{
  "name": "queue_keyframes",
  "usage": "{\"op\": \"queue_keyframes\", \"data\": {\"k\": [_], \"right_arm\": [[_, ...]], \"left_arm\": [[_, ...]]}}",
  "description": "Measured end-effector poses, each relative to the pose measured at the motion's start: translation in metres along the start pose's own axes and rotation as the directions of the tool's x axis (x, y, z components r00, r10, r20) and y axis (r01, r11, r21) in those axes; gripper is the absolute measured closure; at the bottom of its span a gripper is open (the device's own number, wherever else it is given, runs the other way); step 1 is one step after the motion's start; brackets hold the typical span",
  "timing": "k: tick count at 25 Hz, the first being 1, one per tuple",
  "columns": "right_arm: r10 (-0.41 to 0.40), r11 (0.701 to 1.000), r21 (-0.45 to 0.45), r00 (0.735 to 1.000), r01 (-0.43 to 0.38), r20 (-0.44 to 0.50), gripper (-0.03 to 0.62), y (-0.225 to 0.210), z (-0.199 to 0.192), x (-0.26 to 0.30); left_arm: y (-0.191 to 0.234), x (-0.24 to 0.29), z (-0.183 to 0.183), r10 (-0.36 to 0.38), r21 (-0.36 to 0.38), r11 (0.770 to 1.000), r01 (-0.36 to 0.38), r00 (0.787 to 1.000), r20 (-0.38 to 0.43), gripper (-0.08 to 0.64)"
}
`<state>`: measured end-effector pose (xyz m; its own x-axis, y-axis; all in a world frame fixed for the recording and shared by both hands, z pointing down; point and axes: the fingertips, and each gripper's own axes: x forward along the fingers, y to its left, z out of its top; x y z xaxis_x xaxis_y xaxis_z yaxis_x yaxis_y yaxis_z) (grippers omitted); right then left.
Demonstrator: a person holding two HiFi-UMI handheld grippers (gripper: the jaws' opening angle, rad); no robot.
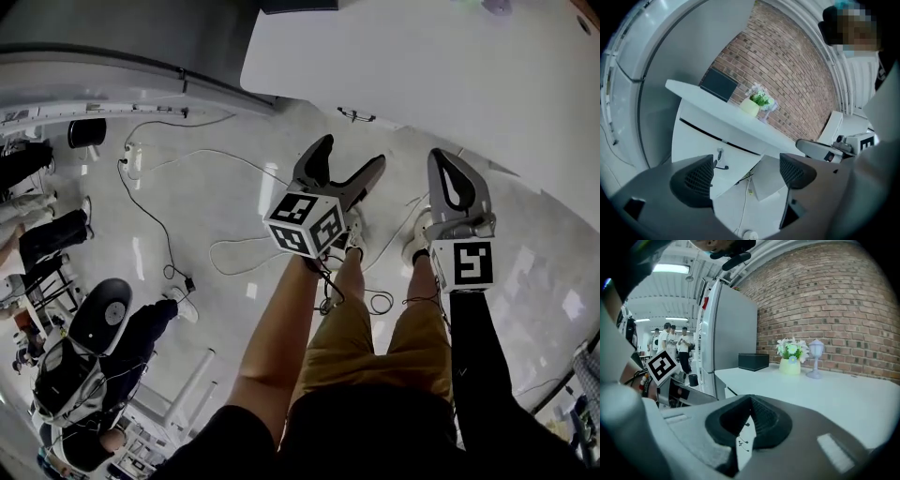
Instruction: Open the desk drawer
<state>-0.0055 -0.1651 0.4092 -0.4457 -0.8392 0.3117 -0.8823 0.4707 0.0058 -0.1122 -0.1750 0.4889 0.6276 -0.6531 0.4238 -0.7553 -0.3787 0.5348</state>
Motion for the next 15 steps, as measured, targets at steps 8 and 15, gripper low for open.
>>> {"op": "queue_keyframes", "data": {"k": [8, 15], "right_arm": [[0.099, 0.994, 0.044, 0.995, -0.099, -0.002, 0.592, 0.022, -0.035, 0.025], [0.127, 0.991, 0.053, 0.992, -0.126, -0.008, 0.592, 0.029, -0.057, 0.03]], "left_arm": [[0.049, 0.024, -0.024, 0.005, -0.296, 0.955, 0.034, 0.992, 0.13, 0.301], [0.087, 0.048, -0.028, 0.044, -0.545, 0.831, 0.11, 0.964, 0.261, 0.299]]}}
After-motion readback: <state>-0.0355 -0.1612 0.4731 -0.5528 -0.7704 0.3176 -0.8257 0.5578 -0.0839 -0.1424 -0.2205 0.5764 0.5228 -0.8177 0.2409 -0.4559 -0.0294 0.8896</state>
